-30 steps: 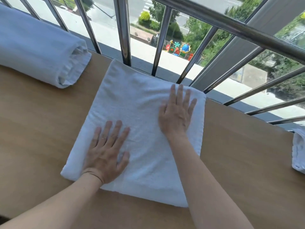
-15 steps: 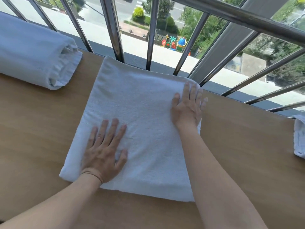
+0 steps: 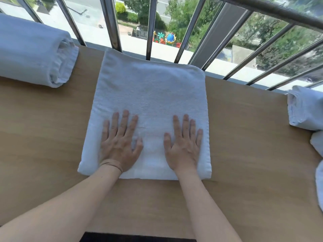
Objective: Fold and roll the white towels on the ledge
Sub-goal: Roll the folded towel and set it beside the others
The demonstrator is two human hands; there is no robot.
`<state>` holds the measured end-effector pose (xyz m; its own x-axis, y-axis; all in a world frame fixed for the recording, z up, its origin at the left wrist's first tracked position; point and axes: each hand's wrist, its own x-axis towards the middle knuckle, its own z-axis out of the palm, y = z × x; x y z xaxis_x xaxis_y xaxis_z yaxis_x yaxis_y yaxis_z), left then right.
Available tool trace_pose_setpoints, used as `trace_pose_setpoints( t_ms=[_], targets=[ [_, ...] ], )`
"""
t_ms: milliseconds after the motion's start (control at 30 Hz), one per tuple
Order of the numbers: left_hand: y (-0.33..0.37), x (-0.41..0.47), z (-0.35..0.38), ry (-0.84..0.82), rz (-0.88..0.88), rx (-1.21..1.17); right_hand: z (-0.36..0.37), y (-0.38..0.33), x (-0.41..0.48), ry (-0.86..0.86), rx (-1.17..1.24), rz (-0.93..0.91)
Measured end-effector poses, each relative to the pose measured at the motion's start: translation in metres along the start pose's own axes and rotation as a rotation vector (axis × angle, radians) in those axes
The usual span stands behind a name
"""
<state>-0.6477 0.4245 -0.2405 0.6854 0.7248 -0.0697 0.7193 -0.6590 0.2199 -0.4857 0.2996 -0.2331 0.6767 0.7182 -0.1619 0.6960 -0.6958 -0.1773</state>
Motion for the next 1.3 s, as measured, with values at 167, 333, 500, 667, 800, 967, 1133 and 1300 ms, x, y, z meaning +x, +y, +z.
trace_pose_setpoints(
  t_ms=[167,333,500,667,800,967,1133,1300],
  targets=[
    [0.000,0.000,-0.002,-0.074,0.006,0.022,-0.008,0.010,-0.008,0.025,-0.027,0.289],
    [-0.023,0.000,-0.012,-0.160,0.177,-0.002,0.005,-0.084,-0.014,0.060,0.096,-0.009],
    [-0.061,0.062,-0.032,-0.126,0.228,0.041,0.018,-0.102,-0.011,0.059,0.026,0.031],
    [-0.067,0.130,-0.027,-0.095,0.128,0.029,0.024,-0.104,-0.007,0.151,0.020,0.027],
    [-0.073,0.170,-0.029,-0.086,0.061,-0.038,0.028,-0.101,-0.007,0.187,0.011,0.019],
    [-0.075,0.205,-0.037,-0.081,0.003,-0.080,0.030,-0.101,-0.005,0.224,0.021,0.006],
    [-0.074,0.214,-0.038,-0.067,-0.014,-0.087,0.030,-0.102,-0.004,0.224,0.024,0.004],
    [-0.059,0.184,-0.036,-0.086,-0.011,0.002,0.028,-0.103,-0.004,0.209,0.028,0.026]
  ],
)
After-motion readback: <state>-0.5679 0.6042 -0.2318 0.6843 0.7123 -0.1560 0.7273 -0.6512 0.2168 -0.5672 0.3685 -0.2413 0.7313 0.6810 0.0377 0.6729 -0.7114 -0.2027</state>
